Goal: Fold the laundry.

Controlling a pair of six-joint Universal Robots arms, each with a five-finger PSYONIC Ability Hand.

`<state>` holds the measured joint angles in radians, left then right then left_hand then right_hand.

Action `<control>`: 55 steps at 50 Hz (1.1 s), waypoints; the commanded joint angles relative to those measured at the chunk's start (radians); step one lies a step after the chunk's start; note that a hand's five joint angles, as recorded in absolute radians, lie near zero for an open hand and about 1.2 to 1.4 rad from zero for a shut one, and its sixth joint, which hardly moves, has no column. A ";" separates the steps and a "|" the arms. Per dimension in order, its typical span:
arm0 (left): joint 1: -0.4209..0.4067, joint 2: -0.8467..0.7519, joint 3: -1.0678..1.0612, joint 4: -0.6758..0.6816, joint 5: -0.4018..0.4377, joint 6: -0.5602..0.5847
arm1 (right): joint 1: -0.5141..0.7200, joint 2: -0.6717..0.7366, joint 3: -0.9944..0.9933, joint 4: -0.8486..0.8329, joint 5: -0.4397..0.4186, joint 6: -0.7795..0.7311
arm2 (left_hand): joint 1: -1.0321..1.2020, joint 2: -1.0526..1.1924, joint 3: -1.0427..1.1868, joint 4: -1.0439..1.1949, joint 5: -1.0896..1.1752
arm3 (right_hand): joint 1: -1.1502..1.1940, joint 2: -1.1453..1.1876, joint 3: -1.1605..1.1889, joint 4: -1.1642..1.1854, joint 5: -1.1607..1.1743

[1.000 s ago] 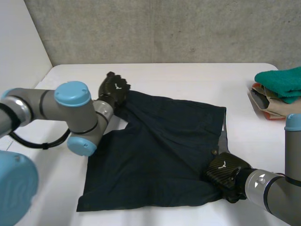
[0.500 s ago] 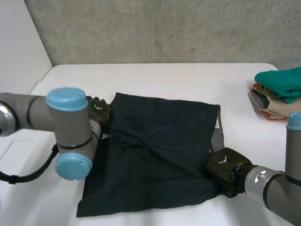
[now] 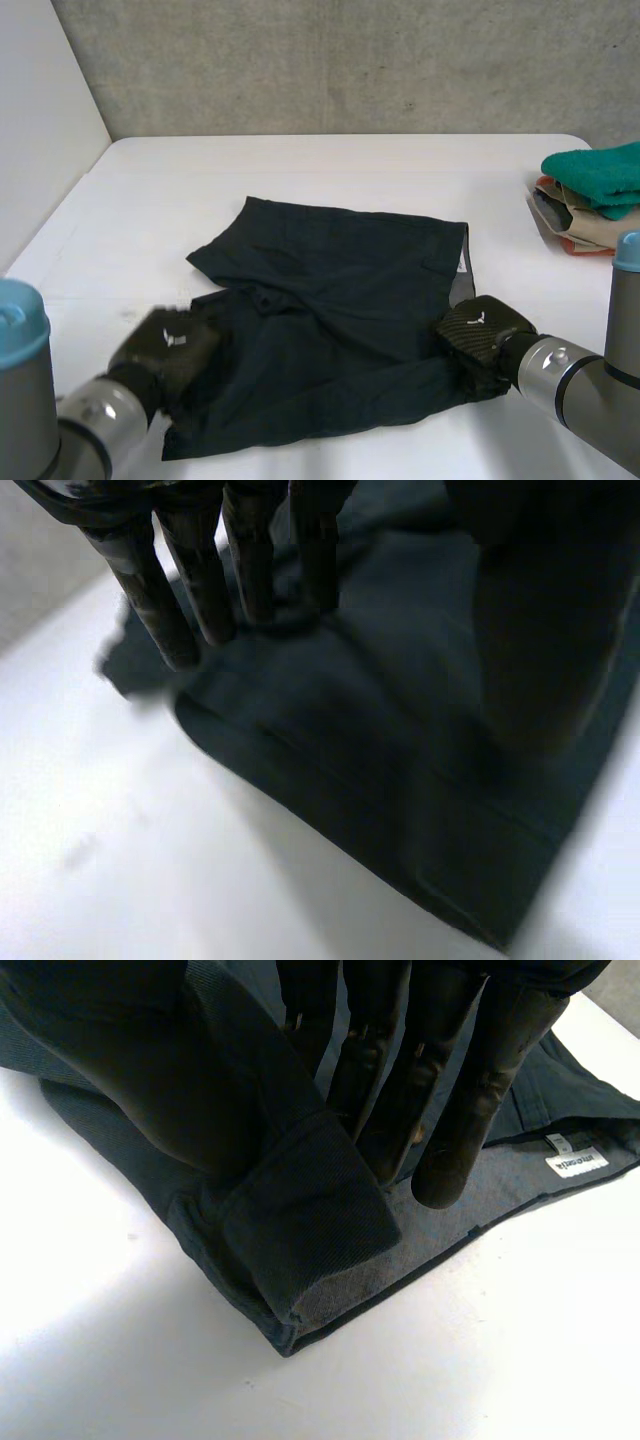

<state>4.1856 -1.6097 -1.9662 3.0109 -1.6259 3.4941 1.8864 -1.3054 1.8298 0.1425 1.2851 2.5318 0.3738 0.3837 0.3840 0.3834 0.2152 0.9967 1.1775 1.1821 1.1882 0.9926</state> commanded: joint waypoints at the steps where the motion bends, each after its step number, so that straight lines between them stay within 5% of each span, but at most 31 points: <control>1: -0.004 -0.058 -0.049 -0.023 -0.002 -0.060 | -0.001 0.000 0.002 -0.018 0.000 0.004 | 0.312 0.302 0.302 0.302 0.296 | 0.400 0.219 0.214 0.208 0.229; 8: -0.057 -0.087 -0.054 0.048 -0.012 -0.058 | -0.003 -0.009 0.003 -0.017 0.007 0.016 | 1.021 1.011 1.011 1.011 1.005 | 0.400 0.219 0.214 0.208 0.229; 16: -0.147 -0.026 -0.057 0.030 -0.075 -0.017 | -0.006 -0.120 0.025 0.106 -0.003 -0.048 | 1.022 1.013 1.012 1.013 1.007 | 0.400 0.219 0.214 0.208 0.229; 24: -0.234 0.109 -0.089 -0.171 -0.074 0.112 | -0.153 -0.274 0.089 0.501 -0.007 -0.459 | 1.022 1.013 1.012 1.013 1.007 | 0.400 0.219 0.214 0.208 0.229; 32: -0.311 0.122 -0.050 -0.219 -0.081 0.126 | -0.210 -0.299 0.102 0.571 -0.088 -0.531 | 1.022 1.013 1.012 1.013 1.007 | 0.400 0.219 0.214 0.208 0.229; 38: -0.227 0.036 0.079 -0.110 -0.081 0.128 | -0.240 -0.288 0.059 0.473 -0.135 -0.513 | 1.022 1.013 1.012 1.013 1.007 | 0.400 0.219 0.214 0.208 0.229; 45: -0.174 -0.159 0.272 0.160 -0.081 0.169 | -0.164 -0.115 -0.089 0.175 -0.099 -0.262 | 1.022 1.013 1.012 1.013 1.007 | 0.400 0.219 0.214 0.208 0.229; 55: -0.118 -0.604 0.706 0.442 -0.114 0.387 | -0.033 0.129 -0.271 -0.144 0.200 -0.222 | 1.022 1.013 1.012 1.013 1.007 | 0.400 0.219 0.214 0.208 0.229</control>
<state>4.0290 -1.9669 -1.5084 3.3306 -1.7218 3.7446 1.7961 -1.3080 1.6562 0.1771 1.3257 2.3111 1.1459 1.1981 1.1903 1.1981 0.9931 0.9968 1.1791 1.1821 1.1883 0.9927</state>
